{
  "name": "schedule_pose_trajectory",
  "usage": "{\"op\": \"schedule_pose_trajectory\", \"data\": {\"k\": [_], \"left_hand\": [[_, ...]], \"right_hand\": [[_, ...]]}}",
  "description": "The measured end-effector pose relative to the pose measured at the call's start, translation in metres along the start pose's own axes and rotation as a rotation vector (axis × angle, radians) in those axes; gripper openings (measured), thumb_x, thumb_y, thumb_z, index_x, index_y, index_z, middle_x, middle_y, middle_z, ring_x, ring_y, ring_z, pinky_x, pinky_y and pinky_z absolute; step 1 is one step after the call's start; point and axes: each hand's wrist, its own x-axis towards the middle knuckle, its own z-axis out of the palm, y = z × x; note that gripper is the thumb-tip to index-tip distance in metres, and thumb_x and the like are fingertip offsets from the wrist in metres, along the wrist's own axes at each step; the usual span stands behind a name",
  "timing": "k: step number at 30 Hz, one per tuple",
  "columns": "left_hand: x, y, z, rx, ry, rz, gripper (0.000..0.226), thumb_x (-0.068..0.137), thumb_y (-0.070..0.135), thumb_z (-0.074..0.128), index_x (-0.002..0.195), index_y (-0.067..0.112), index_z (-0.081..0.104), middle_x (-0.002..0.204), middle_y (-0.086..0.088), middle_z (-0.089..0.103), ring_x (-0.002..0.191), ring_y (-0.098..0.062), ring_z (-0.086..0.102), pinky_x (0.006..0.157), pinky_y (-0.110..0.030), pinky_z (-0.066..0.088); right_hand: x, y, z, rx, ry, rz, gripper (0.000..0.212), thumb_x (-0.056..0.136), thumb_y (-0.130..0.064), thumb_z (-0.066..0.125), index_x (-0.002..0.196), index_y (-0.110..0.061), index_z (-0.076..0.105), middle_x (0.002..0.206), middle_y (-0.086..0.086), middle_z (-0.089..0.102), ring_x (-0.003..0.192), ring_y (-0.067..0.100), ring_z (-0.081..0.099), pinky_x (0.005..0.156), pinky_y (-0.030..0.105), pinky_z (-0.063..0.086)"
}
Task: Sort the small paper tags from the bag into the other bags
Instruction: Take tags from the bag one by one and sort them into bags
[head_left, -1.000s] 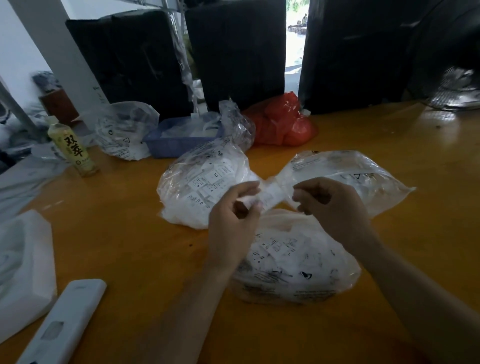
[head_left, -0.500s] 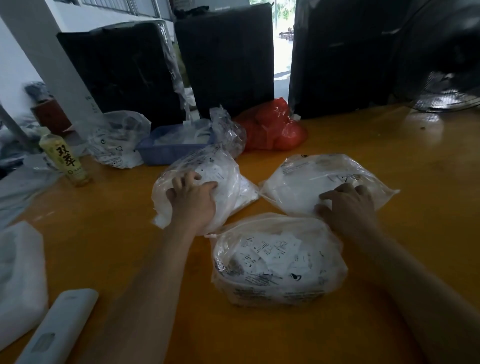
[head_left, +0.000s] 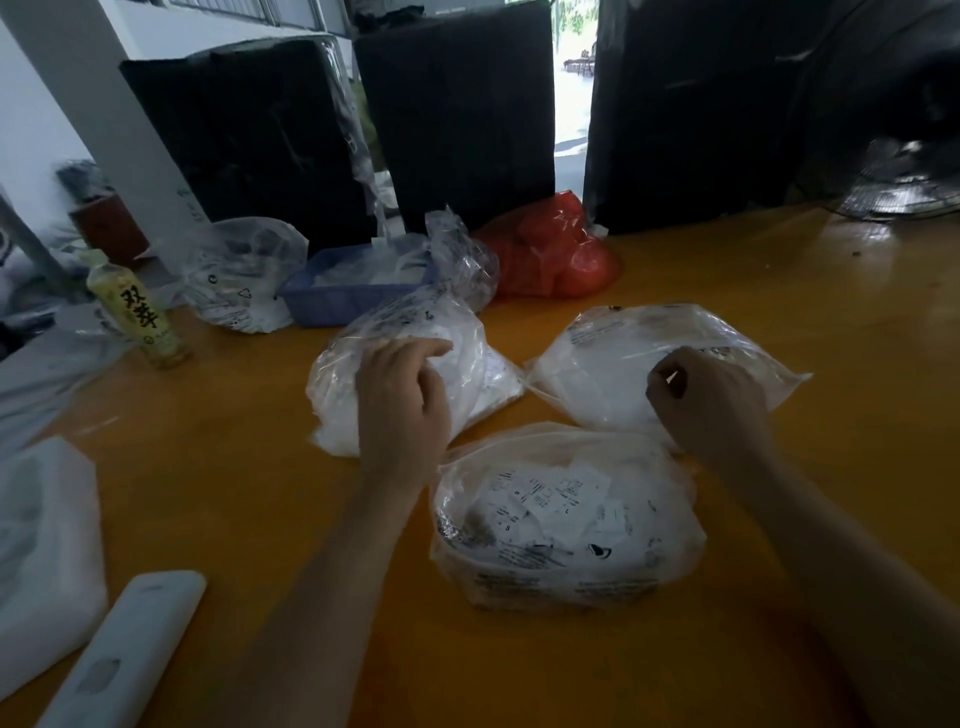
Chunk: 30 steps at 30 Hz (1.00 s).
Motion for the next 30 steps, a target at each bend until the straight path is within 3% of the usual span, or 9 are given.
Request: {"op": "schedule_pose_trajectory", "data": {"k": [4, 7, 11, 13, 18, 21, 24, 27, 30], "left_hand": [[-0.028, 0.034, 0.001, -0.323, -0.201, -0.074, 0.026, 0.103, 0.017, 0.046, 0.114, 0.019, 0.069, 0.105, 0.010, 0.072, 0.097, -0.002, 0.067, 0.081, -0.015, 0.053], [-0.042, 0.045, 0.006, -0.530, -0.459, -0.360, 0.029, 0.102, 0.045, 0.046, 0.121, 0.032, 0.064, 0.104, 0.013, 0.073, 0.095, -0.003, 0.069, 0.088, -0.029, 0.059], [-0.050, 0.047, 0.011, -0.773, -0.666, -0.706, 0.092, 0.067, 0.097, 0.055, 0.134, 0.035, 0.058, 0.106, 0.016, 0.076, 0.098, -0.009, 0.075, 0.094, -0.037, 0.059], [-0.054, 0.046, 0.015, -0.913, -0.641, -0.763, 0.082, 0.069, 0.086, 0.069, 0.129, 0.030, 0.067, 0.112, 0.009, 0.077, 0.103, -0.017, 0.075, 0.093, -0.034, 0.060], [-0.056, 0.039, 0.017, -1.006, -0.458, -0.880, 0.010, 0.082, 0.029, 0.083, 0.093, 0.029, 0.083, 0.103, -0.001, 0.080, 0.100, -0.020, 0.075, 0.083, -0.028, 0.058], [-0.056, 0.038, 0.015, -0.950, -0.466, -0.811, 0.017, 0.081, 0.035, 0.082, 0.096, 0.026, 0.081, 0.105, 0.009, 0.079, 0.105, -0.014, 0.073, 0.084, -0.027, 0.057], [-0.058, 0.036, 0.011, -0.886, -0.535, -0.709, 0.014, 0.087, 0.038, 0.079, 0.099, 0.030, 0.081, 0.105, 0.006, 0.079, 0.103, -0.012, 0.074, 0.086, -0.027, 0.059], [-0.056, 0.035, 0.009, -0.891, -0.545, -0.711, 0.008, 0.094, 0.028, 0.076, 0.097, 0.033, 0.081, 0.098, 0.001, 0.080, 0.096, -0.015, 0.076, 0.082, -0.026, 0.060], [-0.057, 0.033, 0.010, -0.909, -0.525, -0.773, 0.009, 0.095, 0.023, 0.075, 0.093, 0.029, 0.082, 0.095, -0.002, 0.080, 0.091, -0.017, 0.076, 0.079, -0.027, 0.060]], "right_hand": [[-0.008, -0.020, -0.011, 0.154, 0.060, -0.052, 0.009, 0.095, -0.029, 0.063, 0.092, -0.022, 0.067, 0.070, -0.014, 0.060, 0.063, 0.002, 0.056, 0.064, 0.029, 0.050], [-0.020, -0.038, -0.020, 0.268, 0.060, -0.205, 0.003, 0.093, -0.024, 0.067, 0.093, -0.021, 0.067, 0.068, -0.013, 0.062, 0.061, -0.001, 0.059, 0.057, 0.017, 0.047], [-0.035, -0.054, -0.014, 0.232, -0.062, -0.391, 0.007, 0.093, -0.024, 0.068, 0.098, -0.020, 0.065, 0.063, -0.011, 0.059, 0.054, 0.003, 0.057, 0.053, 0.021, 0.050], [-0.039, -0.058, -0.012, 0.243, -0.092, -0.427, 0.009, 0.092, -0.026, 0.066, 0.099, -0.019, 0.065, 0.062, -0.010, 0.059, 0.052, 0.003, 0.056, 0.052, 0.019, 0.049], [-0.043, -0.062, -0.011, 0.259, -0.124, -0.417, 0.007, 0.092, -0.028, 0.067, 0.095, -0.023, 0.064, 0.066, -0.016, 0.056, 0.054, 0.002, 0.054, 0.053, 0.010, 0.038], [-0.042, -0.069, -0.012, 0.455, -0.204, -0.225, 0.015, 0.095, -0.042, 0.060, 0.102, -0.029, 0.064, 0.077, -0.018, 0.060, 0.066, 0.004, 0.059, 0.055, 0.015, 0.046], [-0.039, -0.070, -0.016, 0.622, -0.507, -0.039, 0.032, 0.094, -0.056, 0.055, 0.113, -0.034, 0.068, 0.086, -0.018, 0.068, 0.072, -0.001, 0.063, 0.060, 0.017, 0.050], [-0.038, -0.067, -0.018, 0.672, -0.602, -0.028, 0.011, 0.094, -0.042, 0.067, 0.091, -0.034, 0.074, 0.075, -0.012, 0.070, 0.060, -0.002, 0.056, 0.055, 0.016, 0.043], [-0.039, -0.065, -0.018, 0.734, -0.568, 0.017, 0.007, 0.091, -0.034, 0.073, 0.084, -0.036, 0.073, 0.079, -0.003, 0.074, 0.062, 0.019, 0.056, 0.062, 0.030, 0.046]]}}
